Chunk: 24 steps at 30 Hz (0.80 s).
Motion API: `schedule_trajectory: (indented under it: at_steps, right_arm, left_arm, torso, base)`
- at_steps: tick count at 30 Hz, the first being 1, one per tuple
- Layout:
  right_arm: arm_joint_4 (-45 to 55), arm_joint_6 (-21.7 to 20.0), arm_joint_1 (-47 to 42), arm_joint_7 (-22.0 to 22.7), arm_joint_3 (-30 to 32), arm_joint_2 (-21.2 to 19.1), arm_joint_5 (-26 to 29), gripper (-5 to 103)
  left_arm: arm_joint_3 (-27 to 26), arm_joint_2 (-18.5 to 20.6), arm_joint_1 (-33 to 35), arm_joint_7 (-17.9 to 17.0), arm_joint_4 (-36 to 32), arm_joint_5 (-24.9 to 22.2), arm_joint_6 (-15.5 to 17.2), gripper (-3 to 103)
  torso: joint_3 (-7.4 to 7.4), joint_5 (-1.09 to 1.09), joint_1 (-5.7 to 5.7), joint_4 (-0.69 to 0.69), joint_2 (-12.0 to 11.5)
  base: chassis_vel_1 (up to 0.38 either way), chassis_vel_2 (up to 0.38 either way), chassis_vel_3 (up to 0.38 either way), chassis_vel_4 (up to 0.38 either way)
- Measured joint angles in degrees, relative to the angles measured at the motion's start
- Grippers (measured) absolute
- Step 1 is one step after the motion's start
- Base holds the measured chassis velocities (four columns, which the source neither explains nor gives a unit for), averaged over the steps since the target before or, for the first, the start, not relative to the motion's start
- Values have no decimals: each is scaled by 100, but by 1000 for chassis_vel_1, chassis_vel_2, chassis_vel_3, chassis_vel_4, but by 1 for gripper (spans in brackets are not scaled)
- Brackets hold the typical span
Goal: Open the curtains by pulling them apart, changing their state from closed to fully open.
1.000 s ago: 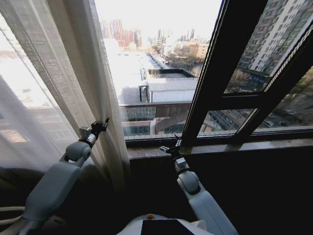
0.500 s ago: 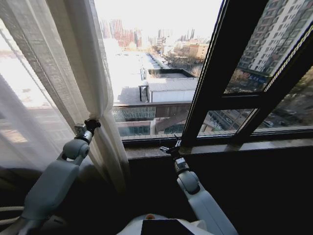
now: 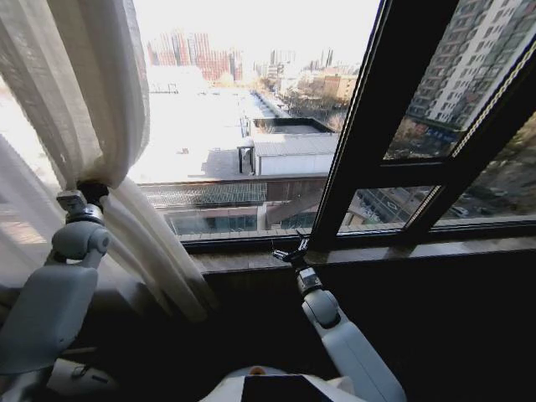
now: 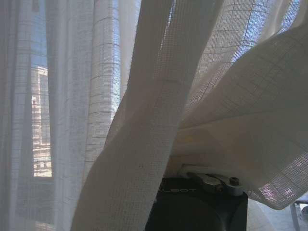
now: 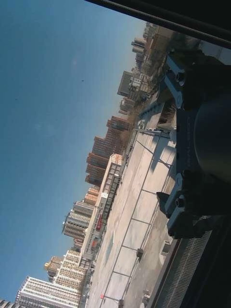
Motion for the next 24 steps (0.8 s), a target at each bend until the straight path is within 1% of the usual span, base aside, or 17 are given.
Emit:
schedule_trajectory:
  at_steps: [1, 2, 3, 4, 5, 8, 9, 10, 13, 14, 15, 17, 19, 20, 24]
  right_arm:
    - [0, 0, 0, 0, 0, 0, 0, 100]
    - [-64, 33, 28, -7, -4, -20, 25, 100]
    - [-107, 50, 48, -12, -10, -33, 46, 100]
    - [-146, 61, 68, -19, -21, -43, 66, 100]
    - [-146, 61, 68, -19, -21, -43, 66, 100]
    - [-236, 85, 121, -29, -80, -37, 118, 100]
    - [-236, 85, 121, -29, -80, -37, 118, 100]
    - [-259, 87, 139, -32, -107, -27, 129, 100]
    - [-274, 88, 156, -35, -128, -17, 133, 100]
    - [-298, 88, 180, -38, -143, -8, 136, 100]
    - [-302, 88, 186, -39, -146, 0, 137, 100]
    - [-303, 88, 187, -40, -147, 4, 137, 100]
    - [-292, 88, 161, -42, -145, 5, 138, 100]
    - [-292, 88, 161, -42, -145, 5, 138, 100]
    - [-228, 89, 74, -49, -122, 4, 138, 100]
  left_arm:
    - [0, 0, 0, 0, 0, 0, 0, 3]
    - [-230, 155, -3, -73, 239, -47, -28, 3]
    - [-353, 264, -42, -151, 435, -66, -45, 3]
    - [-425, 338, -96, -225, 593, -76, -58, 3]
    - [-425, 338, -96, -225, 593, -76, -58, 3]
    - [-502, 515, -443, -573, 1191, -97, -75, 3]
    - [-502, 515, -443, -573, 1191, -97, -75, 3]
    - [-477, 541, -609, -756, 1424, -94, -69, 3]
    - [-452, 543, -732, -918, 1600, -86, -51, 3]
    - [-436, 543, -885, -1130, 1828, -71, -14, 3]
    - [-436, 543, -967, -1221, 1954, -49, 7, 3]
    - [-439, 543, -1018, -1274, 2035, -28, 13, 3]
    - [-459, 574, -1223, -1503, 2363, 37, 22, 3]
    - [-459, 574, -1223, -1503, 2363, 37, 22, 3]
    - [-460, 667, -1445, -1884, 2735, 58, 29, 3]
  torso:
    - [0, 0, 0, 0, 0]
    - [0, -1, 0, 1, 0]
    - [0, 0, 0, 2, 0]
    - [0, 0, 0, 2, 0]
    - [0, 0, 0, 2, 0]
    - [0, 0, 0, -1, 0]
    - [0, 0, 0, -1, 0]
    - [0, 0, 0, -2, 0]
    - [0, 0, 0, -2, 0]
    - [0, 0, 0, -1, 0]
    - [0, 0, 0, -1, 0]
    - [0, 0, 0, -1, 0]
    - [0, 0, 0, -1, 0]
    - [0, 0, 0, -1, 0]
    - [0, 0, 0, 1, 0]
  base:
    - [0, 0, 0, 0]
    - [0, 0, 0, 0]
    - [0, 0, 0, 0]
    - [0, 0, 0, 0]
    - [0, 0, 0, 0]
    - [0, 0, 0, 0]
    - [0, 0, 0, 0]
    - [0, 0, 0, 0]
    - [0, 0, 0, 0]
    - [0, 0, 0, 0]
    - [0, 0, 0, 0]
    - [0, 0, 0, 0]
    - [0, 0, 0, 0]
    - [0, 0, 0, 0]
    - [0, 0, 0, 0]
